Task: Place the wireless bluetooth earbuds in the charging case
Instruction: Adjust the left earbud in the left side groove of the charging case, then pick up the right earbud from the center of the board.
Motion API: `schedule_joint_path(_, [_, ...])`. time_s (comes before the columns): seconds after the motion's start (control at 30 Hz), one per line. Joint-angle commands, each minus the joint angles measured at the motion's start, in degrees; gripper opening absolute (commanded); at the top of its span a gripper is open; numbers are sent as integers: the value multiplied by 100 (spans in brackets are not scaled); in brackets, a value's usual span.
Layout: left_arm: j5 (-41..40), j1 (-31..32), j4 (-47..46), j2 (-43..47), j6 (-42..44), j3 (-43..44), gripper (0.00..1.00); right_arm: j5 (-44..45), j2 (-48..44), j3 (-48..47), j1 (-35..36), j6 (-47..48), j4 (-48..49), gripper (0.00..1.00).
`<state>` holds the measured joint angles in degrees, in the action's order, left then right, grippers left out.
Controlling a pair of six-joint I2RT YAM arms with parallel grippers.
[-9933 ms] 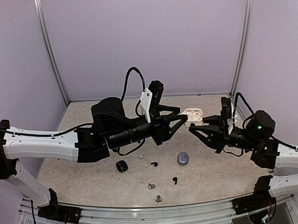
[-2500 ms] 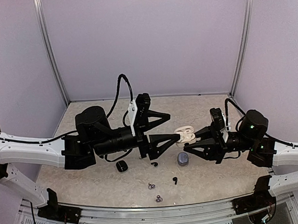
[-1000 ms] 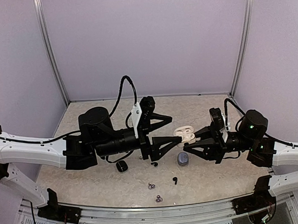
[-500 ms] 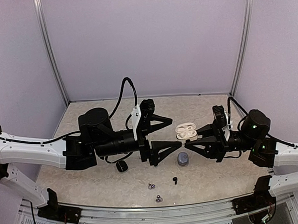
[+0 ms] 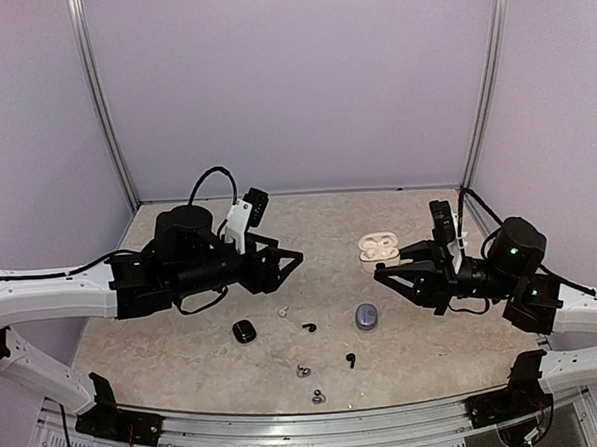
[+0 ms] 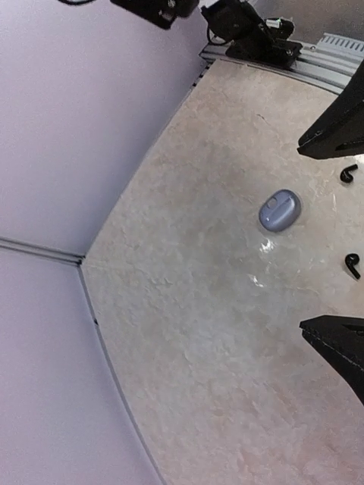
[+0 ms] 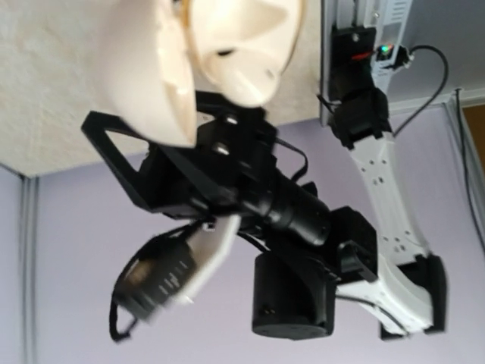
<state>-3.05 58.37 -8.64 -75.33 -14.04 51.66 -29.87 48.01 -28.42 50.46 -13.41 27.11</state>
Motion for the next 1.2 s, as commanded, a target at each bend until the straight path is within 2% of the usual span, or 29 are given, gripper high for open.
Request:
schedule_joint_path(0.0, [-456, -270, 1434, -423, -444, 202, 69, 195, 42, 25, -86, -44, -304, 1])
schedule_joint_path(0.1, [-418, -261, 1362, -709, -526, 45, 64, 269, 126, -14, -95, 28, -459, 1])
schedule_joint_path(0.2, [-357, -217, 596, -823, -654, -419, 61, 362, 106, 48, -111, 41, -468, 1])
schedule_joint_path(0.33, [-598, -100, -368, -962, -672, -923, 60, 351, 125, 100, -133, 37, -418, 1])
schedule_joint_path(0.57, [-1121, -93, -1364, -1643, -712, -1164, 60, 290, 181, 118, -161, 54, -374, 1])
schedule_joint_path(0.7, [-1079, -8, -1708, -1967, -848, -1219, 58, 288, 142, 133, -178, 59, -391, 1])
schedule_joint_path(0.83, [-1127, 346, -1588, -2159, -798, -1247, 58, 289, 109, 143, -197, 64, -424, 1])
schedule_joint_path(1.17, [-1038, 380, -2181, -1595, -1346, -2388, 56, 274, 109, 169, -187, 23, -400, 1])
